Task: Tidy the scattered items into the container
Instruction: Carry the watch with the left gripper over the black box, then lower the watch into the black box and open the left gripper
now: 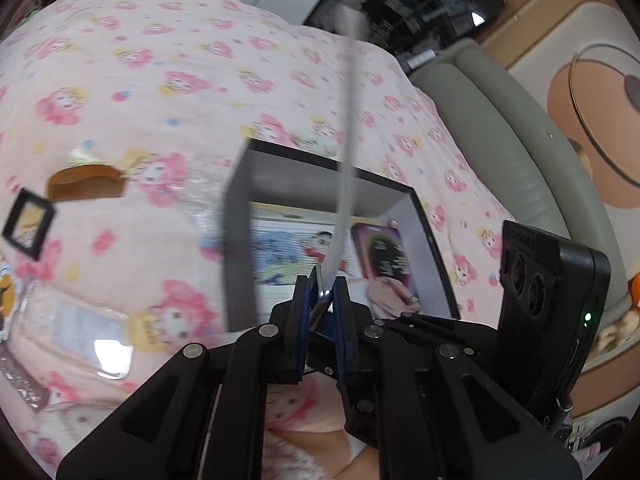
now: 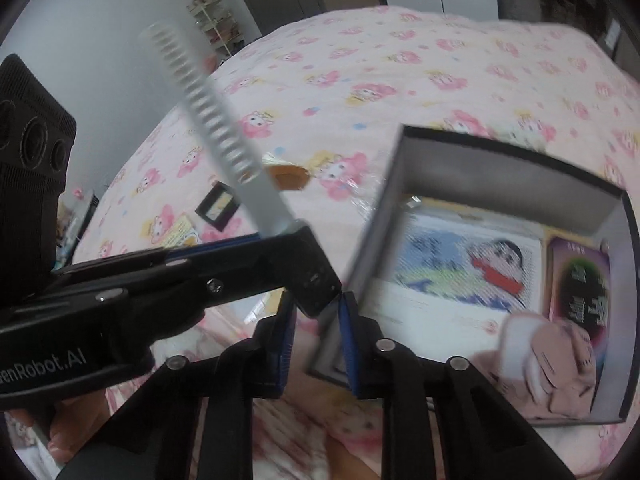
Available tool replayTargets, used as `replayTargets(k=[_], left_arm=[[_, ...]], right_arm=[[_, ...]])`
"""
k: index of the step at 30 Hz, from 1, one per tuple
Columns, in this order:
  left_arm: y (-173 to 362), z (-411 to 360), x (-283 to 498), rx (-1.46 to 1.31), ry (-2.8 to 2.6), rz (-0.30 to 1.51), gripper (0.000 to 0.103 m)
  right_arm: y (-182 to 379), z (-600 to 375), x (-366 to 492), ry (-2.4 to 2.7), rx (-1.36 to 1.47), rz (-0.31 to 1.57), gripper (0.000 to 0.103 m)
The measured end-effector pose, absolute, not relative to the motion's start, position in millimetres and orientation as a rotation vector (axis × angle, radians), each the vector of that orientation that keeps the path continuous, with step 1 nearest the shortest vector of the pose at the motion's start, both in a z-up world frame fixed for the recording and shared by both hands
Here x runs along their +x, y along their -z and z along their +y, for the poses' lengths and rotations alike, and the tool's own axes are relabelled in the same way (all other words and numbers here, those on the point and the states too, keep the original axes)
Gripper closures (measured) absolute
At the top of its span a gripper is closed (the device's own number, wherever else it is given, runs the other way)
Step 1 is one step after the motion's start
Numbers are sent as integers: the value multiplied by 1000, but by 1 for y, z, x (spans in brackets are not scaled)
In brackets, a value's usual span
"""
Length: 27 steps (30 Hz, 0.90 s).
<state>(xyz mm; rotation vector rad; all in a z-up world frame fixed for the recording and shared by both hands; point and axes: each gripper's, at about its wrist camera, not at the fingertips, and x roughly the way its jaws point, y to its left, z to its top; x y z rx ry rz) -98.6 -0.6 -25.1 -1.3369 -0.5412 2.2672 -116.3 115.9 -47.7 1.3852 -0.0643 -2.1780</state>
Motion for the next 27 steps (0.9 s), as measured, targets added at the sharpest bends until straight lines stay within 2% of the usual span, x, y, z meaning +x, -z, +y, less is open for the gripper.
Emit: replayTargets(k=[6, 8, 11, 16, 20, 27], left_arm=[[19, 52, -122, -1347, -2264, -455, 90], [27, 70, -132, -1362, -2254, -421, 93], [40, 88, -146, -1410, -2209, -444, 96], [58, 113, -161, -1460, -2211, -391, 96], [66, 131, -169, -1479, -2199, -373, 96], [73, 149, -184, -1503, -2197, -341, 96]], right_arm=[[39, 157, -138, 2129, 1425, -75, 90], [40, 166, -150, 2088, 1441, -79, 90], [50, 174, -166, 2114, 1484, 22, 90], [81, 202, -182, 2067, 1528, -177, 89], [92, 206, -185, 2091, 1563, -137, 89], [106, 234, -198, 2048, 1705, -262, 87]])
